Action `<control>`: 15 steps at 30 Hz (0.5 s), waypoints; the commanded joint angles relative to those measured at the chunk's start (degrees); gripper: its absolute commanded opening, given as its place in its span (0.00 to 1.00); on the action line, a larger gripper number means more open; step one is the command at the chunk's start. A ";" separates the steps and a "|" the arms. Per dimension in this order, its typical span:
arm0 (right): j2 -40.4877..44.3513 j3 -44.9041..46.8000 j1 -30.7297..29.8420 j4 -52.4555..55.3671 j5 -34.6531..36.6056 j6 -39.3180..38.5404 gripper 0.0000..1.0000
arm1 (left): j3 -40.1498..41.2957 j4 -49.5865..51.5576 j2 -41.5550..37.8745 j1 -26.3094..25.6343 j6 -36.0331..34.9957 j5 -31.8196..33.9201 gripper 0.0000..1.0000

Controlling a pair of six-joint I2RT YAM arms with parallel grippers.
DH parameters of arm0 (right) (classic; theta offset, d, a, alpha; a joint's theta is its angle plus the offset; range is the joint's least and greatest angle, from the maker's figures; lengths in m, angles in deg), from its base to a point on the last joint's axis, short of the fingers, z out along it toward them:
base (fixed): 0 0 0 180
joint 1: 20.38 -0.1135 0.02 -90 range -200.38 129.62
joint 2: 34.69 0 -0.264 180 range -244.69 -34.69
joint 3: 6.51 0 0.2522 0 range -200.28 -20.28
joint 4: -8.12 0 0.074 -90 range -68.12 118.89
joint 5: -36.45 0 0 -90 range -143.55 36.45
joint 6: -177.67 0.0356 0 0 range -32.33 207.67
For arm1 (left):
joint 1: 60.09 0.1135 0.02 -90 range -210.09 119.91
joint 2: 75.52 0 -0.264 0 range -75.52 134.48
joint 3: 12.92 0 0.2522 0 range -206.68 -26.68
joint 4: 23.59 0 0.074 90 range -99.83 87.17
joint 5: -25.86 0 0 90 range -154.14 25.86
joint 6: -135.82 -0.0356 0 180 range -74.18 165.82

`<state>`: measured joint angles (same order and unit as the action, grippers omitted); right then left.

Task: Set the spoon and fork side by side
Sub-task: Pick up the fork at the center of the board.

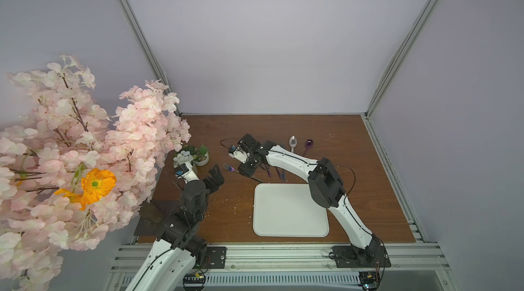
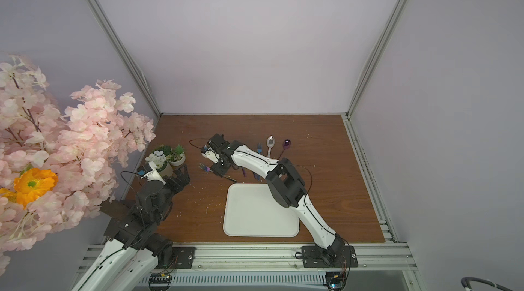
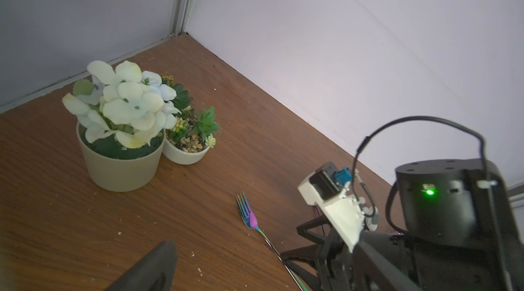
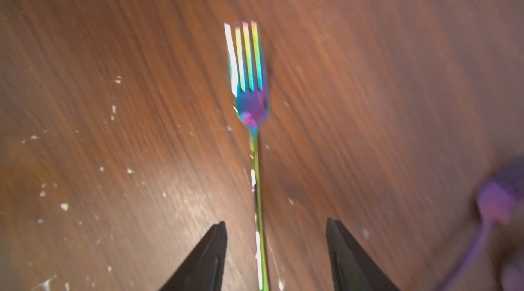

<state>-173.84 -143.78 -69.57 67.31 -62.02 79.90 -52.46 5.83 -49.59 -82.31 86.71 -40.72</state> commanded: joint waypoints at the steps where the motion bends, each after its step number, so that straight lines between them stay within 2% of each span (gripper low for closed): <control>1: -3.88 -6.12 0.05 4.37 -2.01 -2.25 0.58 | 0.43 0.75 -0.61 0.42 -0.02 1.17 0.99; 7: -9.10 -12.59 0.03 5.46 -4.39 -2.89 0.51 | 0.68 0.73 -1.36 0.42 -0.02 1.67 0.99; 11: -10.26 -12.98 -0.03 5.84 -5.06 -2.69 0.43 | 0.69 0.67 -1.66 0.42 -0.19 2.28 0.99; 15: -11.62 -12.88 -0.38 7.04 -2.77 -2.61 0.38 | 0.90 0.69 -2.01 0.42 0.39 2.67 0.99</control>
<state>-183.39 -156.30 -69.55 71.86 -65.32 77.47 -52.35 5.87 -51.01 -82.31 86.77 -39.38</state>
